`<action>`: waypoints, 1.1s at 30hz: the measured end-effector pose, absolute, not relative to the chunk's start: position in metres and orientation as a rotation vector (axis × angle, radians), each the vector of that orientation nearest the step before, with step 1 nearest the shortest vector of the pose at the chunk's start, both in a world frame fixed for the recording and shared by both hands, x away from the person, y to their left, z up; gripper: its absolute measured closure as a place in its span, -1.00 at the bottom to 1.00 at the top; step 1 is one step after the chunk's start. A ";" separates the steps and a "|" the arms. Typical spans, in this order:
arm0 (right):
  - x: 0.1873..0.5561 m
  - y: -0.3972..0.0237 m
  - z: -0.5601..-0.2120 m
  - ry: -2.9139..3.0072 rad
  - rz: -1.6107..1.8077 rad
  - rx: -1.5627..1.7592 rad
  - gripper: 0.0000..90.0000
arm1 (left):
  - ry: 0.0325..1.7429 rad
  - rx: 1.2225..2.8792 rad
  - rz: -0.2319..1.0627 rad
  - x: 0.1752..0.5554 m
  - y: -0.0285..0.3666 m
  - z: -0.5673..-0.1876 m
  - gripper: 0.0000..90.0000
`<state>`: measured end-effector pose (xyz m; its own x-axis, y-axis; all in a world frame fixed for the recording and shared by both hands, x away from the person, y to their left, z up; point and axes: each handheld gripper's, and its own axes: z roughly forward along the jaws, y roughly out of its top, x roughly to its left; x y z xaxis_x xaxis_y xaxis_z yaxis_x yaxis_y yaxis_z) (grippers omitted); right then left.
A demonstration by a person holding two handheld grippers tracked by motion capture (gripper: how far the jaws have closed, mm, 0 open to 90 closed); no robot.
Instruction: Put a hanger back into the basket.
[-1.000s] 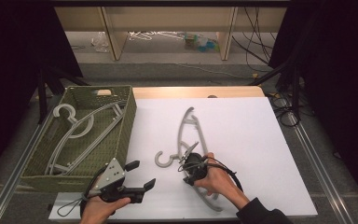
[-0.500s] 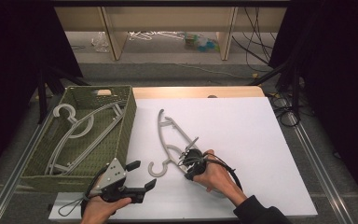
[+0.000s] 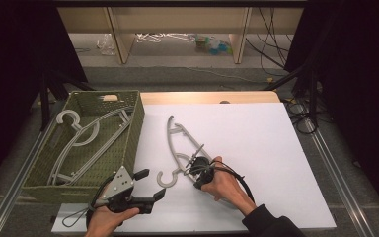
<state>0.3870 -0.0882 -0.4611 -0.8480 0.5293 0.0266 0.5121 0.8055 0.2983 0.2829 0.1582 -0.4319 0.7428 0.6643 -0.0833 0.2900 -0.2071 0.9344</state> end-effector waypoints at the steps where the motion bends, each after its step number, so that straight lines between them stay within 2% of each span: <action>1: 0.387 -0.088 -0.461 2.931 0.460 0.842 0.74 | 0.737 1.803 0.413 0.283 0.159 -0.432 -0.58; 14: 0.387 -0.108 -0.452 3.031 0.460 0.637 0.82 | 0.720 1.838 0.421 0.287 0.155 -0.434 -0.55; 22: 0.377 -0.132 -0.433 3.101 0.535 0.517 0.82 | 0.654 1.917 0.429 0.300 0.144 -0.434 -0.55; 33: 0.359 -0.142 -0.418 3.162 0.583 0.349 0.82 | 0.620 2.066 0.448 0.312 0.135 -0.448 -0.44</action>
